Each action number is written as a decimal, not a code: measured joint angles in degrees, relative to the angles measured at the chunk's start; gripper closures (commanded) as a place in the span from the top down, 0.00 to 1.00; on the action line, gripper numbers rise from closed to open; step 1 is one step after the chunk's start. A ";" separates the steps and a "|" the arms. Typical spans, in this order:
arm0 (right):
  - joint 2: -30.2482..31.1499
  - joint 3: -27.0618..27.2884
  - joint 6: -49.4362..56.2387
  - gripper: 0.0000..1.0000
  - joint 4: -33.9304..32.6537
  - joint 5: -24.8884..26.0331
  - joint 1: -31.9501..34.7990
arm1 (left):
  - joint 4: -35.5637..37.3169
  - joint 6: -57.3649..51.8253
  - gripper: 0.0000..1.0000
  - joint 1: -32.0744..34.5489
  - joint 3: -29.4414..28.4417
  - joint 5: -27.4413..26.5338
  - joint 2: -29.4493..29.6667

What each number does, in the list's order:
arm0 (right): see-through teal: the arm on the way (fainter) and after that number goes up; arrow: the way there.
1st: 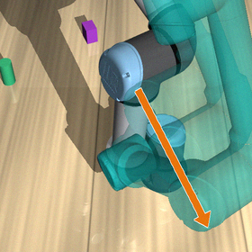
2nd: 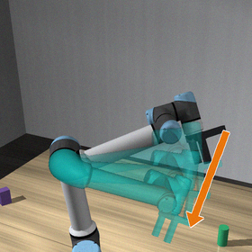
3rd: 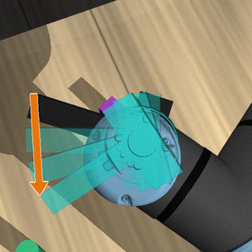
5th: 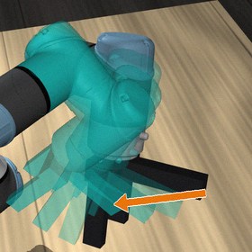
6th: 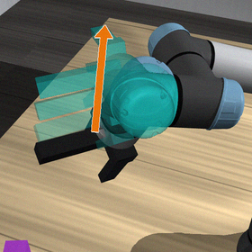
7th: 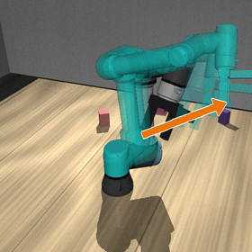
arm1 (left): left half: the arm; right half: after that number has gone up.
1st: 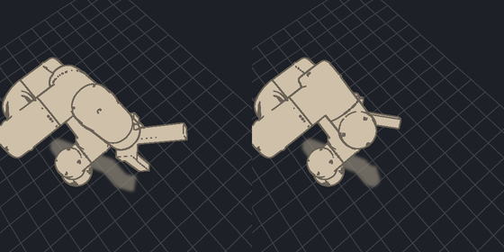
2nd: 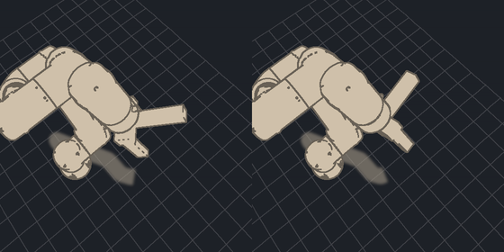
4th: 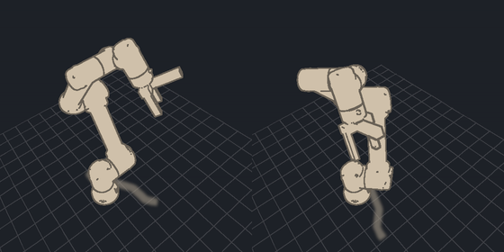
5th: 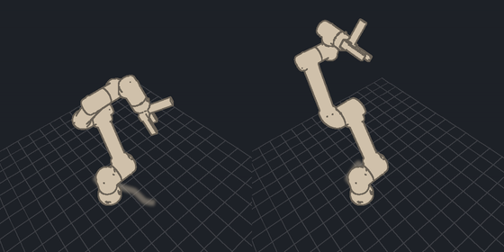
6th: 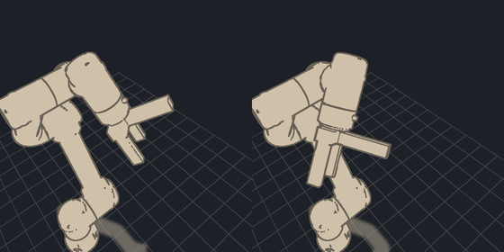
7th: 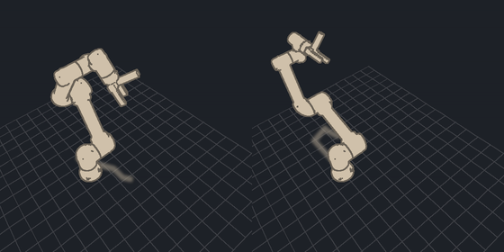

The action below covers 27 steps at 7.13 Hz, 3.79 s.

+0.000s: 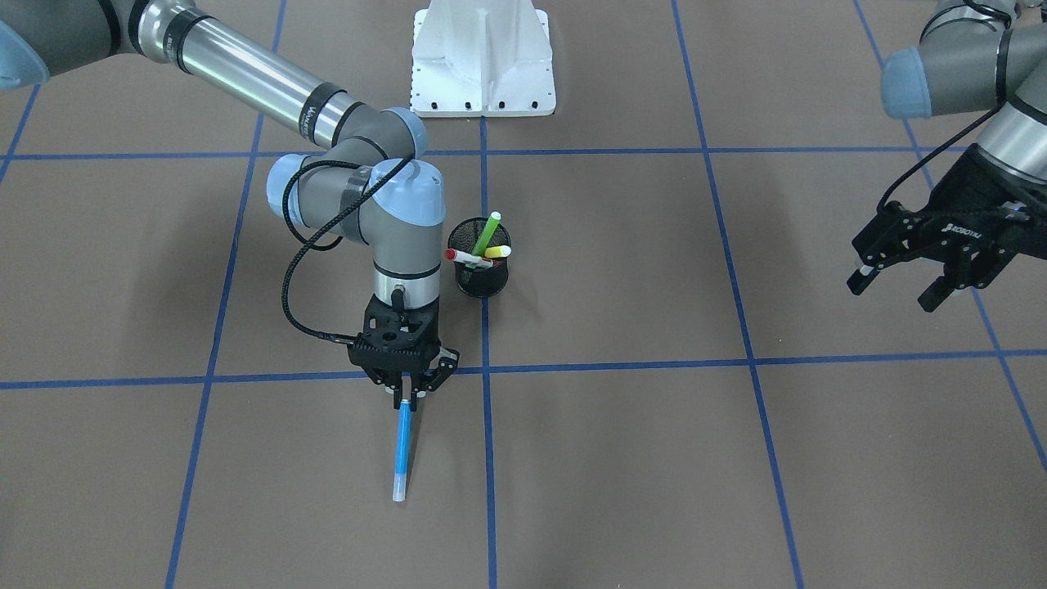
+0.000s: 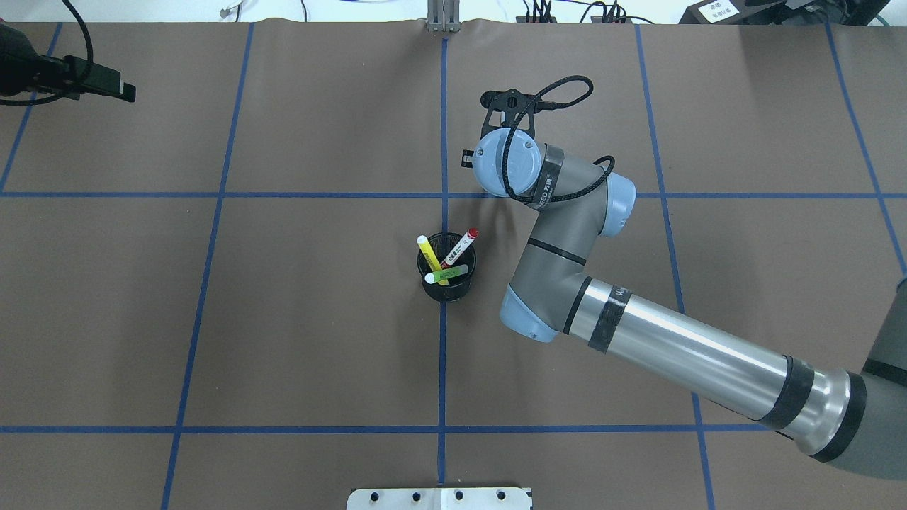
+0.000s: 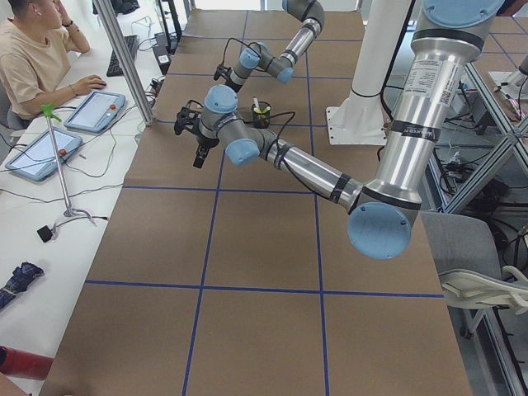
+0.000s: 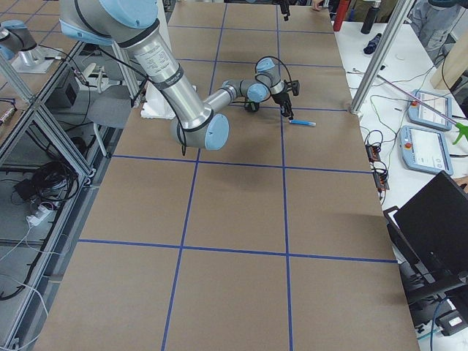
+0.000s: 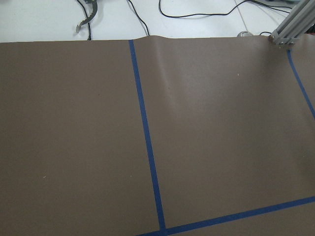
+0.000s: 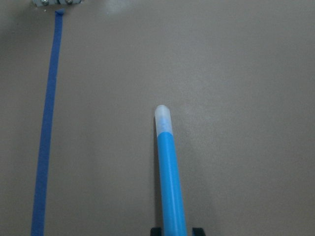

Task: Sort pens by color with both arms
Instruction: 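Carry the blue marker farther from the robot and release it on the table, then swing the left arm over the pen cup while the right arm withdraws, then lower the left gripper into the cup and grasp the red-capped white marker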

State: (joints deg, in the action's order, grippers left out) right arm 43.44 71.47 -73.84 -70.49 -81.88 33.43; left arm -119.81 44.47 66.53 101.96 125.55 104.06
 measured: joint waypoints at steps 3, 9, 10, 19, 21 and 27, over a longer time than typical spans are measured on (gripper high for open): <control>0.34 4.19 5.20 1.00 -0.88 -13.65 7.65 | 0.50 0.92 1.00 -0.08 0.26 -0.34 1.23; 2.46 4.99 24.79 1.00 -4.95 -38.92 26.33 | 40.24 3.67 1.00 -9.77 -1.53 -6.11 27.35; 2.98 4.99 27.31 1.00 -5.13 -41.18 28.27 | 44.39 3.88 1.00 -11.12 -6.03 -6.21 33.41; 8.79 9.84 42.96 1.00 -8.67 -50.14 36.25 | 56.45 17.59 1.00 -29.32 -39.17 -6.03 60.35; 9.58 10.82 43.06 1.00 -8.61 -49.86 36.26 | 59.06 17.71 1.00 -31.95 -40.78 -6.37 60.85; 10.76 12.04 43.08 1.00 -8.61 -49.41 36.14 | 58.92 17.55 0.95 -34.18 -43.00 -10.44 62.05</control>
State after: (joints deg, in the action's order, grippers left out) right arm 54.19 83.51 -30.76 -79.10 -131.29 69.57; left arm -60.89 62.02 32.36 58.96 115.11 166.11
